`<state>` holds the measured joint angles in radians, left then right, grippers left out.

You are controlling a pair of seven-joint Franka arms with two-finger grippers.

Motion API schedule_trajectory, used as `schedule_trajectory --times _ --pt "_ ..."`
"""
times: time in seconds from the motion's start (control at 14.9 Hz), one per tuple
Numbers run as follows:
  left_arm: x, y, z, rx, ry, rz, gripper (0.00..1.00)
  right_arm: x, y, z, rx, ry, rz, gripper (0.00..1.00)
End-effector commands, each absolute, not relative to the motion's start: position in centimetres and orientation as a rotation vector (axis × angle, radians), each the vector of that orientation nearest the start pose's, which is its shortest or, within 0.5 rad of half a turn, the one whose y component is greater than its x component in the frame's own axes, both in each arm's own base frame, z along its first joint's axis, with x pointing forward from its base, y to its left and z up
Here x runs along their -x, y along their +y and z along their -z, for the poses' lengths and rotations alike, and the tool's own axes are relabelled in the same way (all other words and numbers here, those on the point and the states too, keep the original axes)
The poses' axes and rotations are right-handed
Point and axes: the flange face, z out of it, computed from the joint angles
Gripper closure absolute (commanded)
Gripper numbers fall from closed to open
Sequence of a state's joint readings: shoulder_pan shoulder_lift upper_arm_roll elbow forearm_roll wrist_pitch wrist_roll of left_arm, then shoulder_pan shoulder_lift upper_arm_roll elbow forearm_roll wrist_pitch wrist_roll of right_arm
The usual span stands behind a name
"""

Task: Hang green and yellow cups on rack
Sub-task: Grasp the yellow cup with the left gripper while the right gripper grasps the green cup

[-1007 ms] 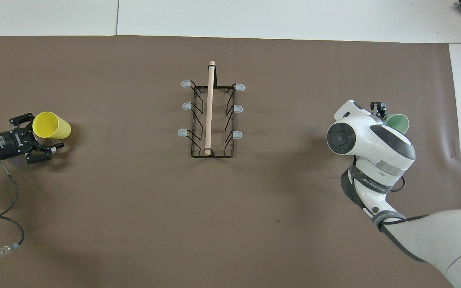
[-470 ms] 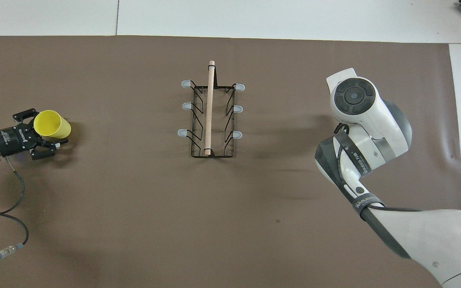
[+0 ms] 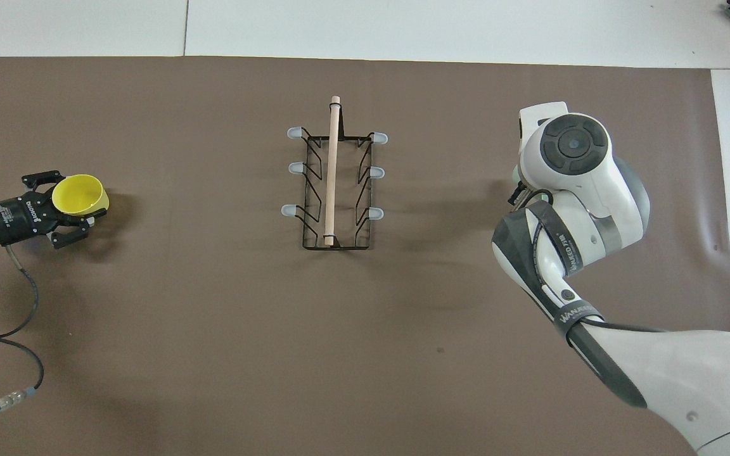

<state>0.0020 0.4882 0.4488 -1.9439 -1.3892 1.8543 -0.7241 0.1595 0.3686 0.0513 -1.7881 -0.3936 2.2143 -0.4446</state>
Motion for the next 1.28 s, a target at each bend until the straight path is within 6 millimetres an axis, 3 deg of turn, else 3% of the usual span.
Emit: schedule_trajectory --times 0.0,0.13,0.34,0.6,0.87,1.01,1.21 --pt "-58.7 18.3 -28.0 -1.225 1.757 0.512 1.00 -64.3 12.2 -35.4 3.123 -1.407 0.071 1.00" --pt "-60.0 18.5 -31.1 -1.280 1.720 0.470 1.00 -64.4 12.3 -35.5 3.119 -1.392 0.091 1.00" --pt "-60.4 20.8 -36.0 -1.454 1.689 0.426 1.00 -64.3 12.6 -35.4 3.103 -1.291 0.102 1.00" --pt "-59.9 20.5 -41.1 -1.649 1.689 0.280 1.00 -63.9 12.7 -39.1 3.049 -1.128 0.204 1.00" --pt "-59.4 17.6 -45.2 -1.848 1.614 0.225 1.00 -63.4 13.0 -43.5 2.908 -0.986 0.337 1.00" --pt "-59.6 16.2 -46.1 -1.955 1.570 0.198 1.00 -63.2 13.3 -45.4 2.781 -0.976 0.432 1.00" --pt "-59.8 11.0 -48.0 -2.231 1.395 0.150 1.00 -62.5 13.6 -48.5 2.659 -0.855 0.533 1.00"
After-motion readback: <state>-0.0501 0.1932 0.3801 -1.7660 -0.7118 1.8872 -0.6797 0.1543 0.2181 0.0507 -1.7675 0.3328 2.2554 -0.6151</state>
